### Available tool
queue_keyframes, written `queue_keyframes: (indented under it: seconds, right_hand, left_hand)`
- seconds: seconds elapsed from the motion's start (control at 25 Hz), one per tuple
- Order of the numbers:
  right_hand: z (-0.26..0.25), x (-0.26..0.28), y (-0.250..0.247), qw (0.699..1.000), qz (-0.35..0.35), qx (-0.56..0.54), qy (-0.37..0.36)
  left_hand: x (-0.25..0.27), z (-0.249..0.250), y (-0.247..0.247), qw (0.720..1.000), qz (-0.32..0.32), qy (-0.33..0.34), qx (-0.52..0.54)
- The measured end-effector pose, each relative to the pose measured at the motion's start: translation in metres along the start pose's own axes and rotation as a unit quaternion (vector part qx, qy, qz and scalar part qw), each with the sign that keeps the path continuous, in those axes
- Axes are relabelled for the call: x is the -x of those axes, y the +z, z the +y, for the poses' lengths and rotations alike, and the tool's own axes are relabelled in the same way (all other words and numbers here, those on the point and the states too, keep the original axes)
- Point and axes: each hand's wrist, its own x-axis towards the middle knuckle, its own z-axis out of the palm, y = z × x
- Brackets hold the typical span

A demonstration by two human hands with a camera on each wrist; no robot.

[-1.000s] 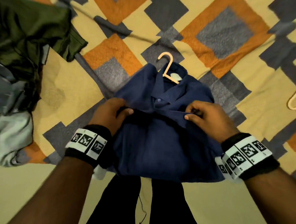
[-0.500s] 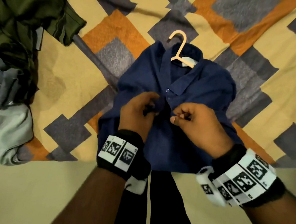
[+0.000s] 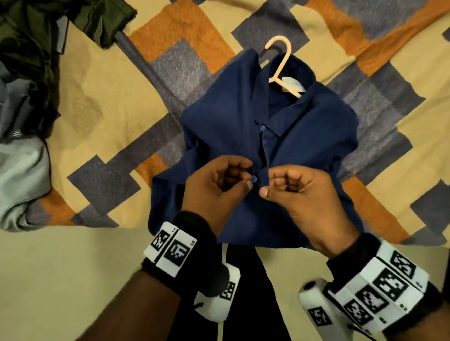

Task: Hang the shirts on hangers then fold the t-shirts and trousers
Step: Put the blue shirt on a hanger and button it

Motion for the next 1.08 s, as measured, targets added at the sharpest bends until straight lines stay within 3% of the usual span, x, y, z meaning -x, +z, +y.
queue_keyframes:
  seconds: [0.28, 0.48, 0.68, 0.84, 1.08]
  right_hand:
    - [0.002, -0.004, 0.003, 0.998, 0.008, 0.052, -0.017]
    - [0.002, 0.001, 0.005, 1.0, -0.011, 0.019, -0.019]
    - [0.007, 0.001, 0.005, 0.999, 0.031, 0.021, -0.02]
    - [0.01, -0.002, 0.004, 1.0, 0.02, -0.013, 0.02]
    - [0.014, -0.003, 0.004, 1.0, 0.01, -0.01, 0.008]
  left_hand:
    - [-0.001, 0.001, 0.0, 0.999, -0.04, 0.019, 0.0]
    - [-0.007, 0.0, -0.002, 0.998, -0.038, 0.013, -0.05]
    - [-0.01, -0.003, -0.001, 0.997, -0.021, 0.003, -0.08]
    - [-0.009, -0.004, 0.002, 0.993, -0.003, 0.005, -0.117]
    - [-0.008, -0.002, 0.003, 0.989, -0.028, 0.012, -0.145]
